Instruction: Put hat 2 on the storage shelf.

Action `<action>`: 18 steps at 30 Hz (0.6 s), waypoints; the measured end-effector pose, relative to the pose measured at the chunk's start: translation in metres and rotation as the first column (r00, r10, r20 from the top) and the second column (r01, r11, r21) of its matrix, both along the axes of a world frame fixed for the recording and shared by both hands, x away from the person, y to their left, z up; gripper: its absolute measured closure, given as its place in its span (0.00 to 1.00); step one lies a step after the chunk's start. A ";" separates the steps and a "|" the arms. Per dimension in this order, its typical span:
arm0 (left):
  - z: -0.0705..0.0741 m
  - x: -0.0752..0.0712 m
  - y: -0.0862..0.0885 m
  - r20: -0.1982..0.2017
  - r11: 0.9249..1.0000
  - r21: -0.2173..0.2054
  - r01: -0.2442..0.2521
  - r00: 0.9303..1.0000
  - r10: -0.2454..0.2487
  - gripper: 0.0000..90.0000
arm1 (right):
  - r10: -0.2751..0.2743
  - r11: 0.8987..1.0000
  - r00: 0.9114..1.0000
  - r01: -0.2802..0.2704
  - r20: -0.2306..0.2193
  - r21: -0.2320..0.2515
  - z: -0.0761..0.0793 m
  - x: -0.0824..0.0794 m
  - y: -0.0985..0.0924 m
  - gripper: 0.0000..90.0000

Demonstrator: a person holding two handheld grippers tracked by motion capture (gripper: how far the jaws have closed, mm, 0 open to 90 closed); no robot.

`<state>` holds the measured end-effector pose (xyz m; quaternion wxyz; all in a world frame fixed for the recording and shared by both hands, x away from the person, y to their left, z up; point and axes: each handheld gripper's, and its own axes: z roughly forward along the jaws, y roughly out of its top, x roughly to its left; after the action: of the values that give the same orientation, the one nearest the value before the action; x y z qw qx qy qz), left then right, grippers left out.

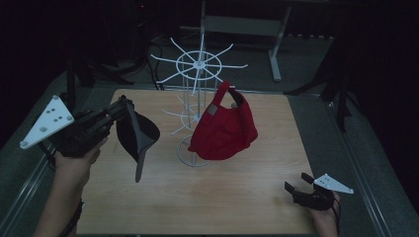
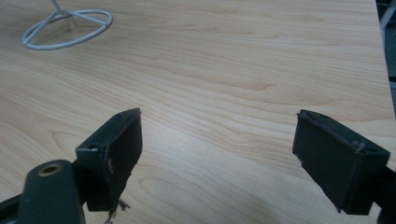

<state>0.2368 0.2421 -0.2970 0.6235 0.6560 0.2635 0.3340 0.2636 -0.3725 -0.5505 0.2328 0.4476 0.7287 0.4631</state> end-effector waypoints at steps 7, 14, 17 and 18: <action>0.015 0.010 -0.013 0.000 0.999 0.018 0.030 1.000 -0.030 0.96 | 0.011 1.000 1.000 -0.011 0.006 0.010 0.000 -0.001 -0.001 0.17; 0.035 0.030 -0.024 -0.019 0.996 -0.006 0.089 0.996 -0.089 0.96 | 0.009 1.000 1.000 -0.009 0.003 0.013 -0.001 -0.001 -0.002 0.18; 0.045 0.037 -0.030 -0.022 0.994 -0.017 0.104 0.994 -0.105 0.96 | 0.012 1.000 1.000 -0.012 0.003 0.013 -0.002 -0.001 -0.002 0.18; 0.047 0.039 -0.033 -0.024 0.994 -0.013 0.113 0.993 -0.113 0.96 | 0.012 1.000 1.000 -0.012 0.003 0.012 -0.002 -0.001 -0.002 0.18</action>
<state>0.2755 0.2094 -0.2498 0.6420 0.6701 0.2355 0.2886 0.2631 -0.3746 -0.5528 0.2283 0.4439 0.7284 0.4693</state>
